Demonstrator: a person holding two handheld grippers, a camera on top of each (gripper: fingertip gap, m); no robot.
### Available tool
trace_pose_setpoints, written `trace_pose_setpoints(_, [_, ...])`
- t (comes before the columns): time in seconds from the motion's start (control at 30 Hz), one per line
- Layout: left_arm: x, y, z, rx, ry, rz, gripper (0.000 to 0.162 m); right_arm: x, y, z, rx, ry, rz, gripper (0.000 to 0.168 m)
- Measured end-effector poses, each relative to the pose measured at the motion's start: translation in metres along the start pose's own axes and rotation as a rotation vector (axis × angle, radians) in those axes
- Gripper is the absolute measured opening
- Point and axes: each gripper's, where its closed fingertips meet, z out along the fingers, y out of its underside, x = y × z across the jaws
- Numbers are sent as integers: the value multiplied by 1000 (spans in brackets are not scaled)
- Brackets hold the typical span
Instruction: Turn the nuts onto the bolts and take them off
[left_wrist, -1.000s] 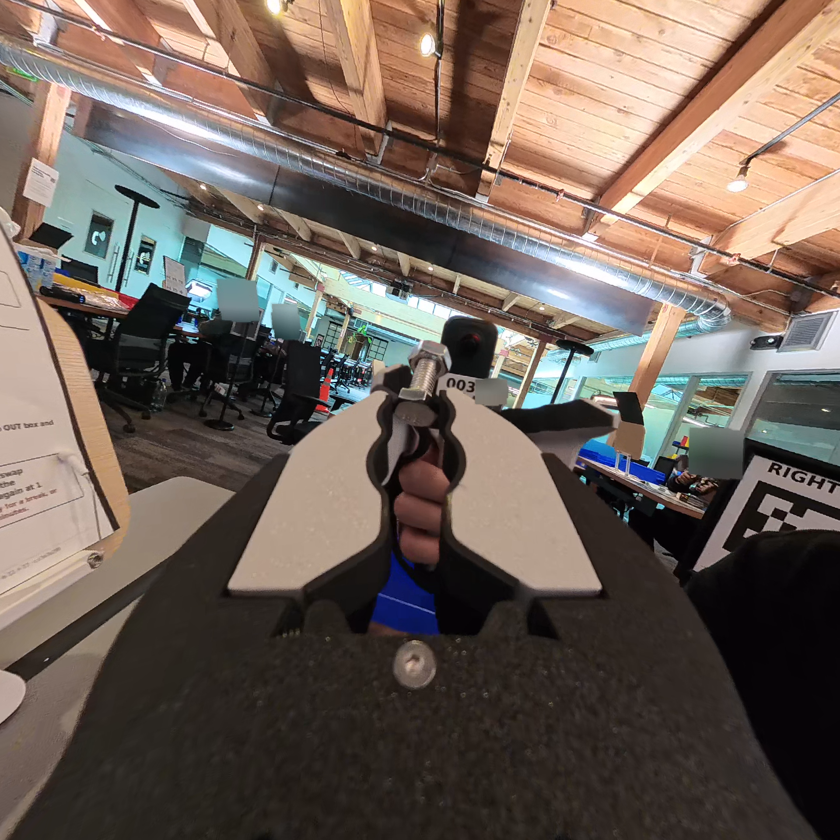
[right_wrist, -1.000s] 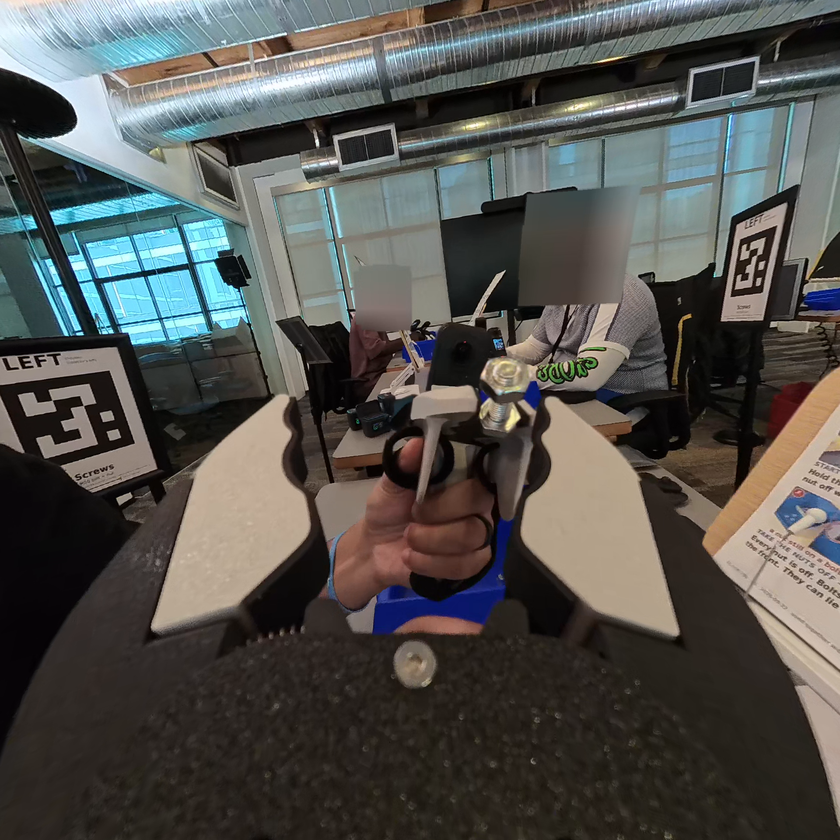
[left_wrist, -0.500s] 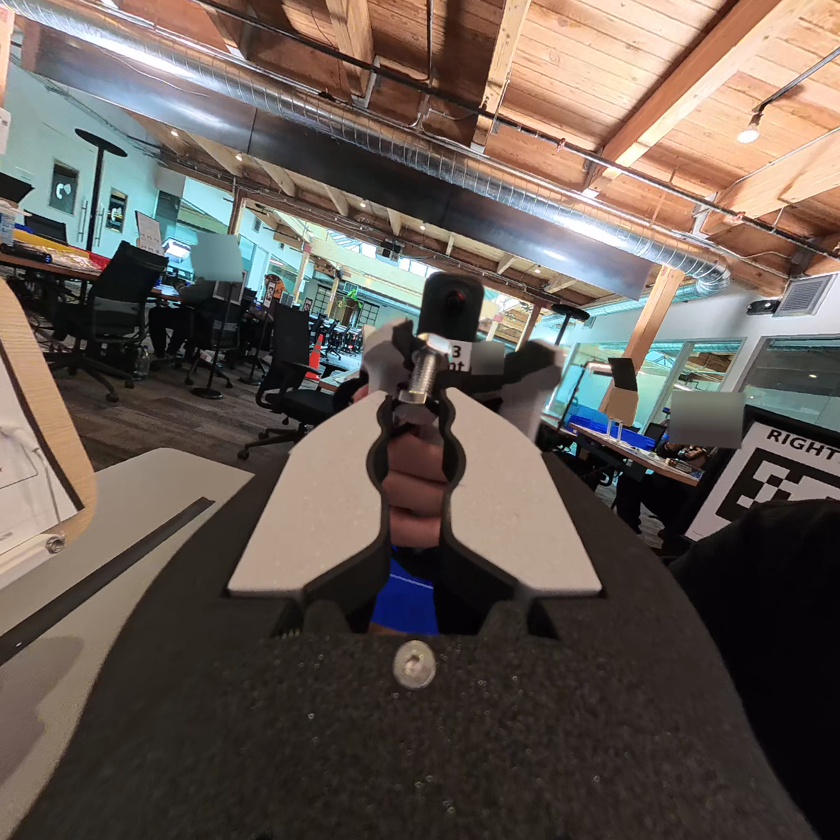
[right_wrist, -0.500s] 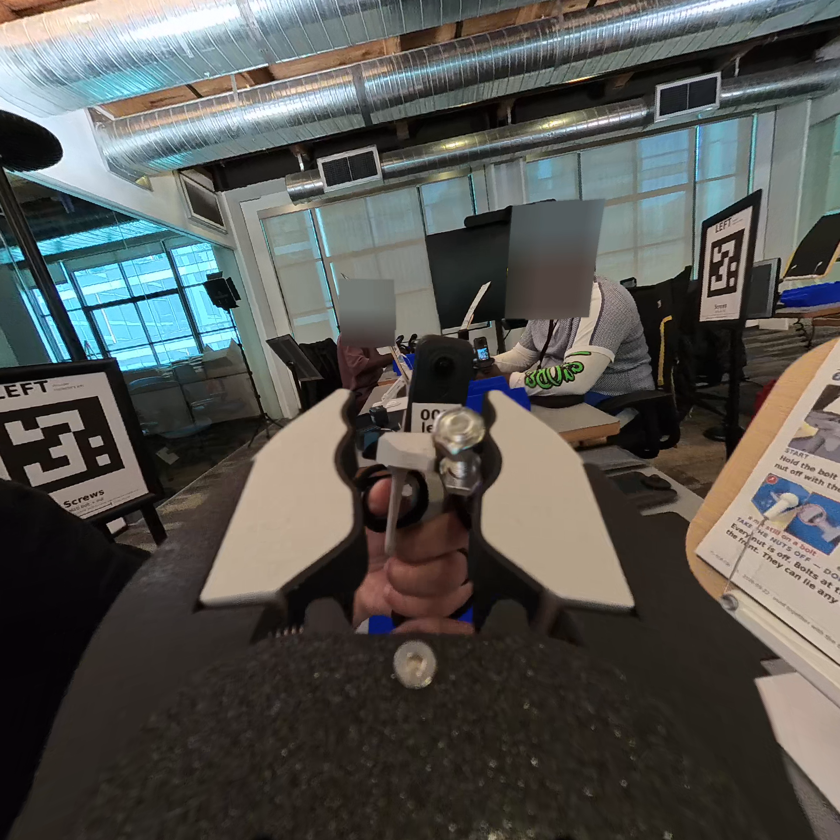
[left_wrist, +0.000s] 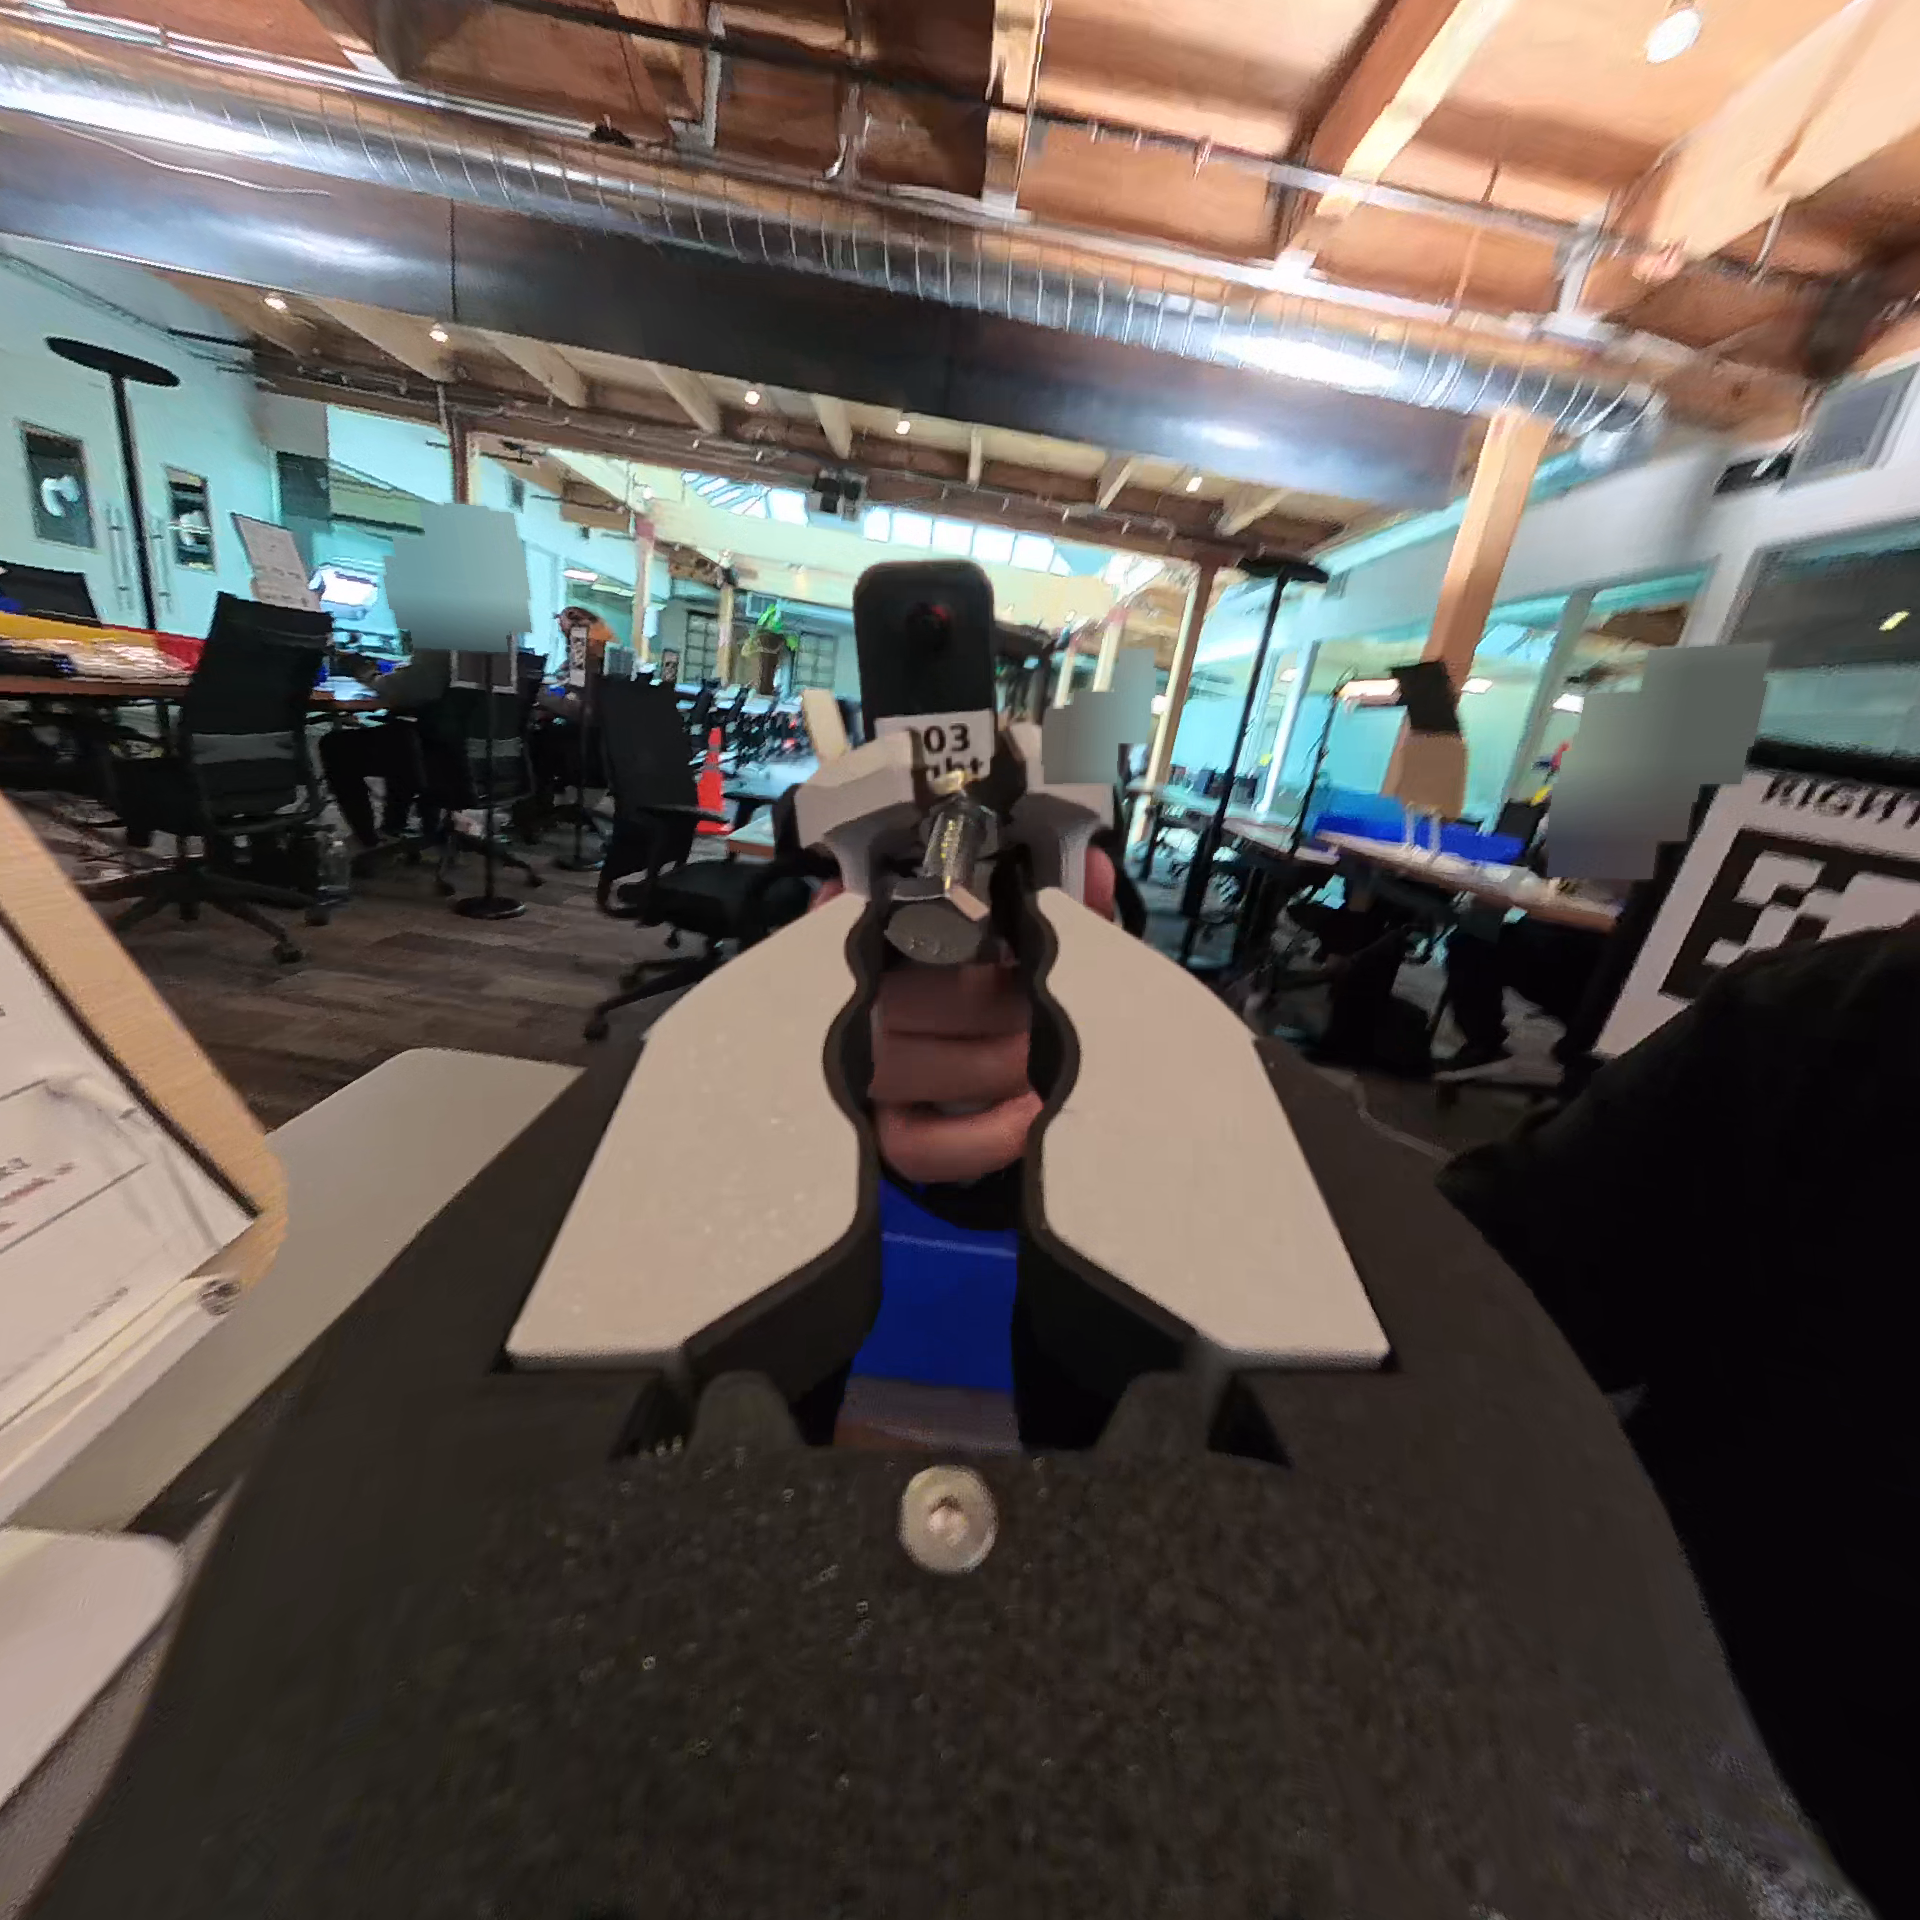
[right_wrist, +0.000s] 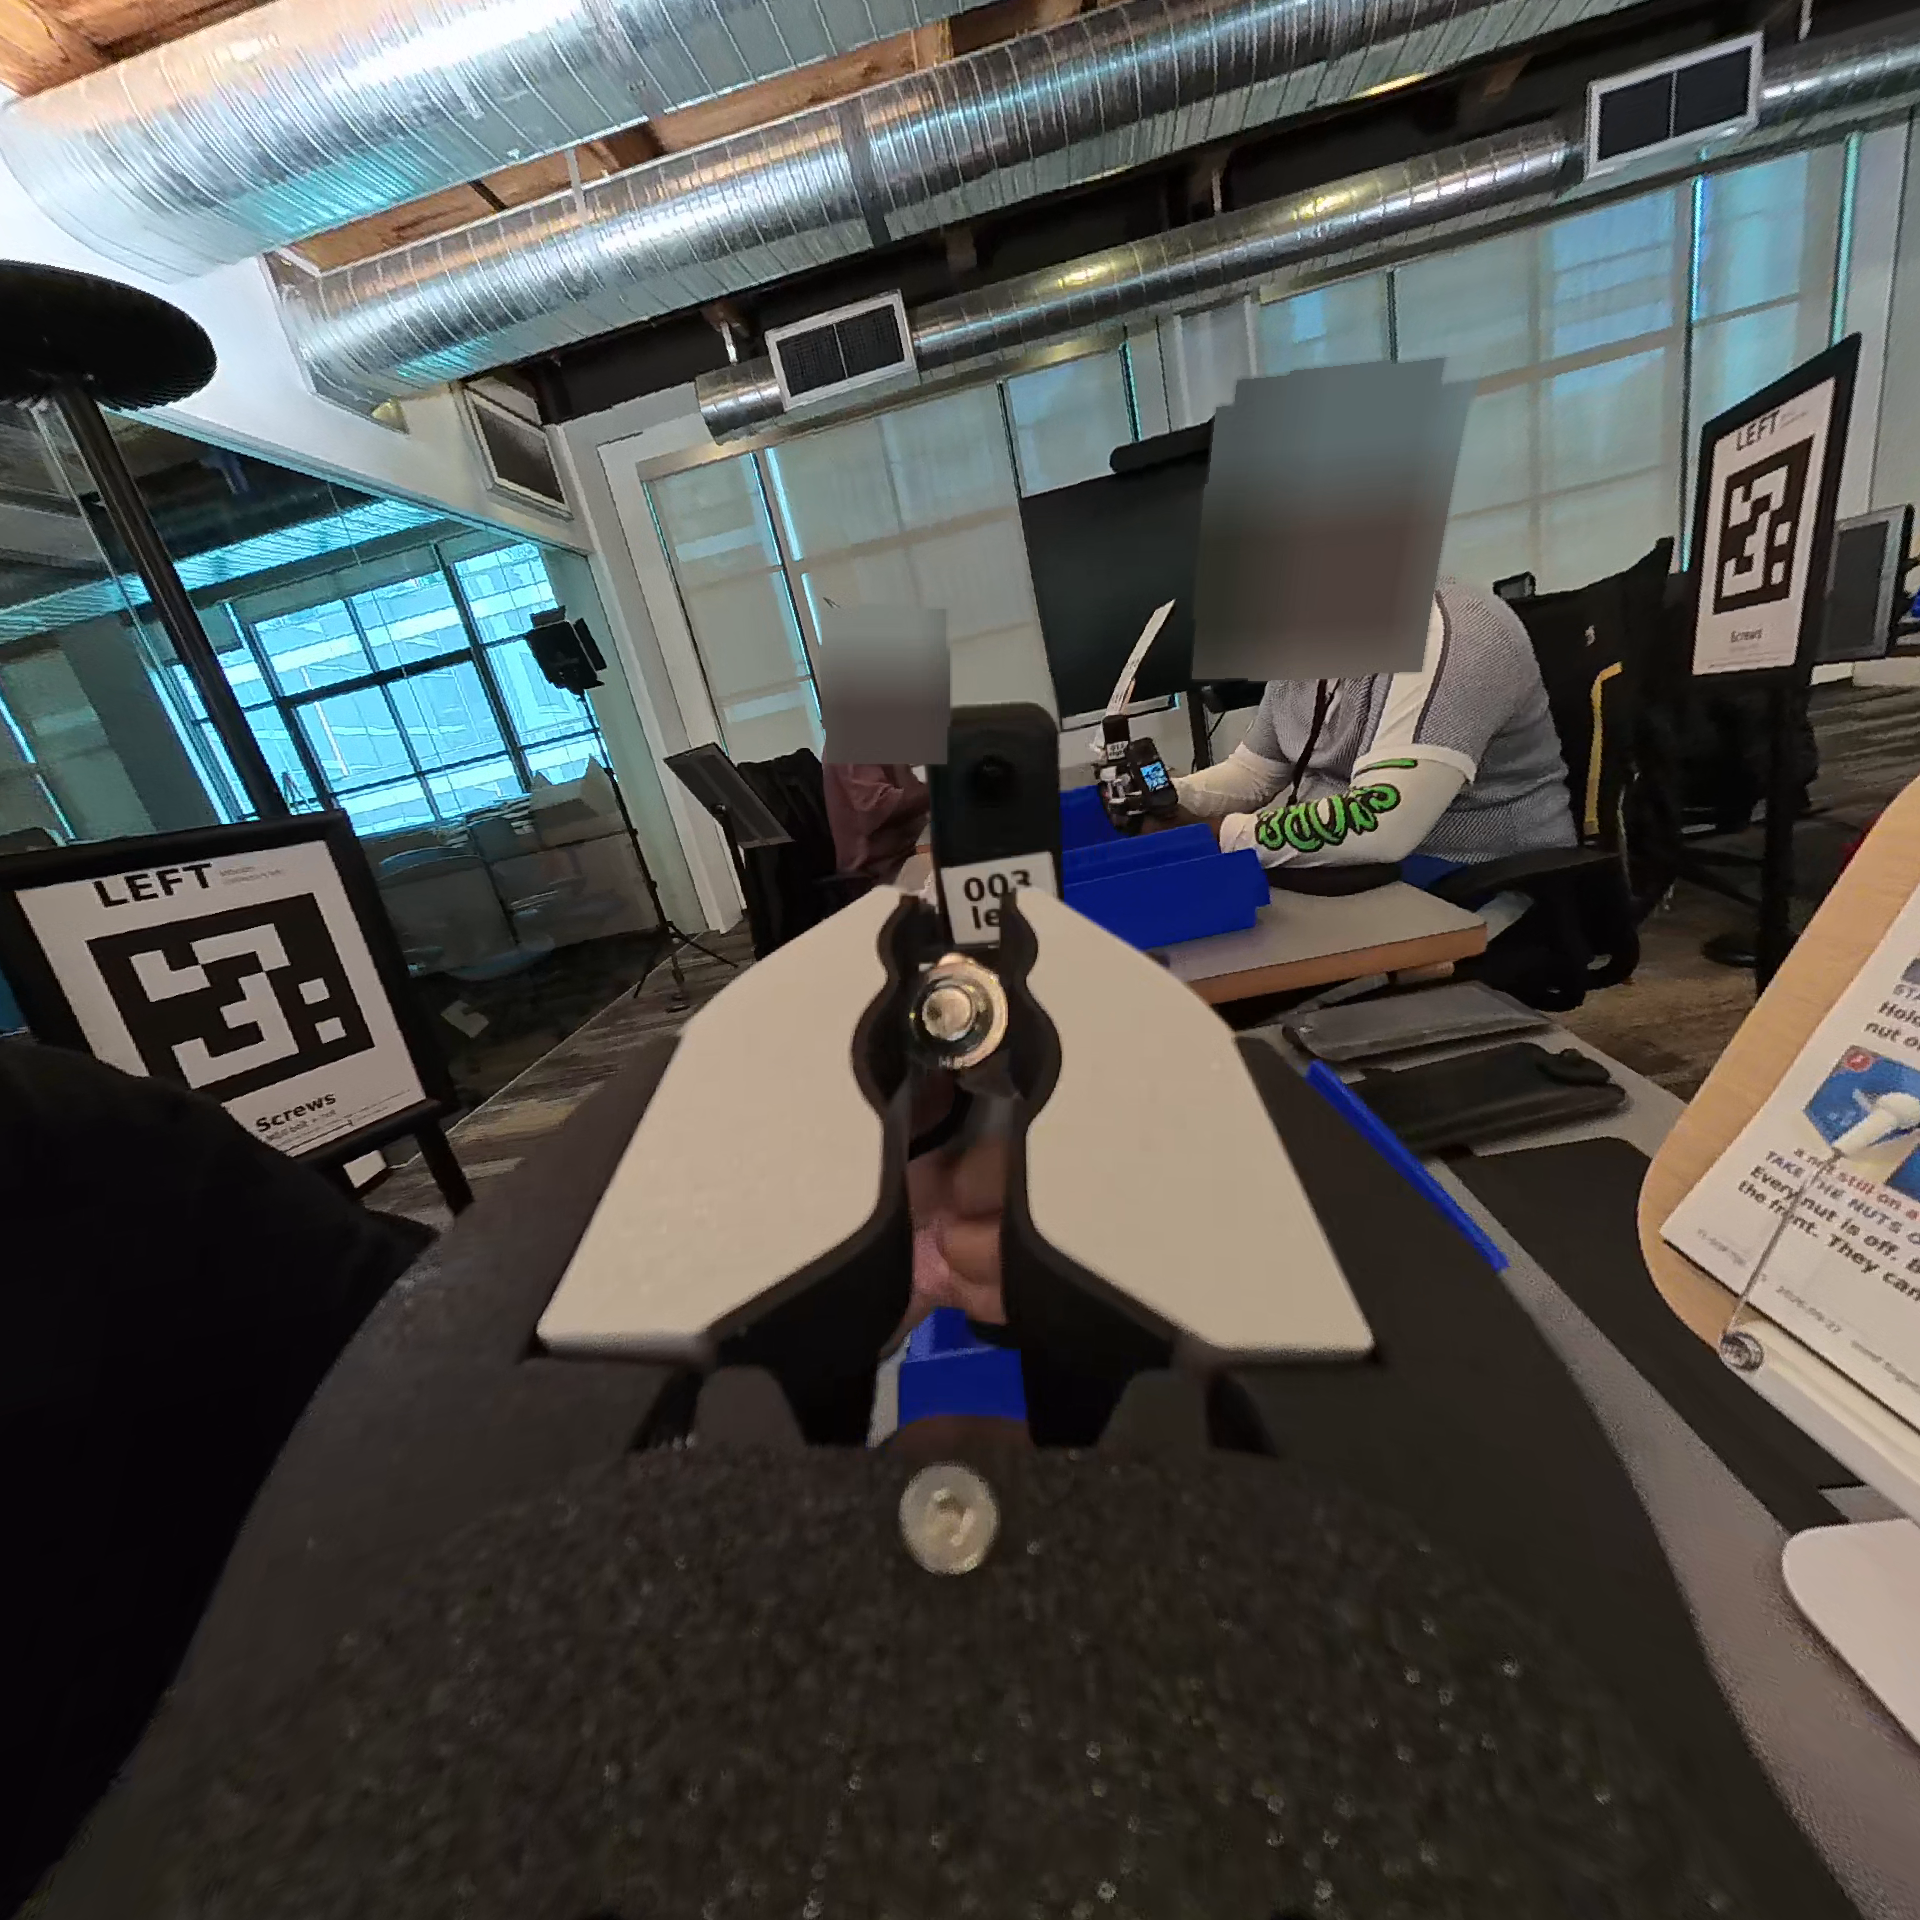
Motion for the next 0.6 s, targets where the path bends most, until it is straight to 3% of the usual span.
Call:
trace_pose_setpoints(0.2, [-11,23,-4,-231,-164,231,26,6,12,3,-70,23,98,14])
trace_pose_setpoints(0.6, [-21,29,-10,-315,-258,340,23,23,26,5,-153,187,199,14])
